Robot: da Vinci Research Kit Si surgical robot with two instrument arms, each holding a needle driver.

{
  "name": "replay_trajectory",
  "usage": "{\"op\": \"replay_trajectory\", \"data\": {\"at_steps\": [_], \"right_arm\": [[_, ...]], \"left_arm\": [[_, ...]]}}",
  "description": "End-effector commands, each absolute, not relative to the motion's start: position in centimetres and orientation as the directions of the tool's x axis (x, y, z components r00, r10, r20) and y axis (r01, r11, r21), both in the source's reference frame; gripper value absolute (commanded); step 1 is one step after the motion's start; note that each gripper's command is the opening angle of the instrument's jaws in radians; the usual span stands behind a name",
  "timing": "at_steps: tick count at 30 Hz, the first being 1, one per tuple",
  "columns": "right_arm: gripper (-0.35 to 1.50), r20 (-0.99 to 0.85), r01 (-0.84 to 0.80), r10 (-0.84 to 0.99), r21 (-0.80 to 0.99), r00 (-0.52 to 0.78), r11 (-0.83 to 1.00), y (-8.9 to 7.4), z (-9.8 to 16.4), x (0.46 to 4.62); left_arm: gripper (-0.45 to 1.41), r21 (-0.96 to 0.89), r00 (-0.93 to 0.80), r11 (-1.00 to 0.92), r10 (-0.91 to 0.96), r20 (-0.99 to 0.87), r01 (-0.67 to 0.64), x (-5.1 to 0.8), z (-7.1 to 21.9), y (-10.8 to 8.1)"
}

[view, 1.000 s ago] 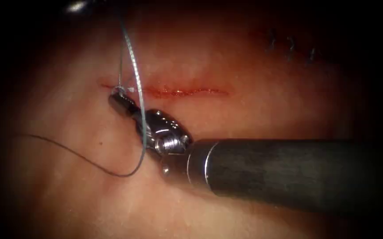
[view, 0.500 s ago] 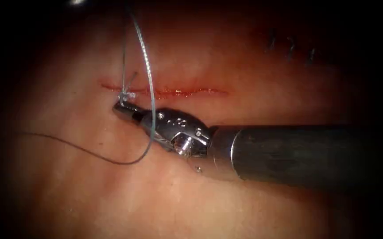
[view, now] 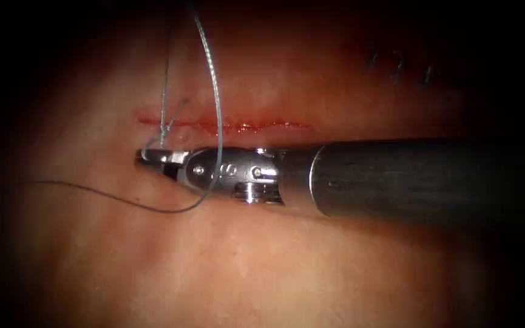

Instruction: Wound Closure

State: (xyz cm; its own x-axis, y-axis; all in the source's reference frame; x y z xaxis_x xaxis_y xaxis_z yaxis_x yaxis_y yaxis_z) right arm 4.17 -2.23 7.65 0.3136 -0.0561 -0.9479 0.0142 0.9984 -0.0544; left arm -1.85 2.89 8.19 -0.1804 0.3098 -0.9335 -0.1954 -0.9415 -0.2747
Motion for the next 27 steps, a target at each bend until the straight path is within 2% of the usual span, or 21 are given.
{"op": "replay_trajectory", "data": {"at_steps": [1, 9, 18, 27], "right_arm": [[-0.35, -0.947, 0.028, -0.081, -0.076, 0.31, 0.997, -2.2, 7.67, 4.25], [-0.35, -0.921, 0.14, -0.236, -0.201, 0.309, 0.97, -2.22, 7.65, 4.26], [-0.35, -0.909, 0.116, -0.241, -0.214, 0.339, 0.97, -2.15, 7.74, 4.12], [-0.35, -0.917, 0.087, -0.168, -0.146, 0.361, 0.985, -2.19, 7.71, 4.07]], "left_arm": [[-0.45, -0.271, -0.179, -0.942, 0.306, -0.935, -0.197, -1.9, 8.25, 2.97], [-0.45, -0.27, -0.181, -0.941, 0.308, -0.934, -0.204, -1.93, 8.26, 3.03], [-0.45, -0.268, -0.185, -0.938, 0.31, -0.933, -0.221, -2.04, 8.29, 3.11], [-0.45, -0.259, -0.191, -0.936, 0.306, -0.932, -0.239, -2.16, 8.42, 3.13]]}}
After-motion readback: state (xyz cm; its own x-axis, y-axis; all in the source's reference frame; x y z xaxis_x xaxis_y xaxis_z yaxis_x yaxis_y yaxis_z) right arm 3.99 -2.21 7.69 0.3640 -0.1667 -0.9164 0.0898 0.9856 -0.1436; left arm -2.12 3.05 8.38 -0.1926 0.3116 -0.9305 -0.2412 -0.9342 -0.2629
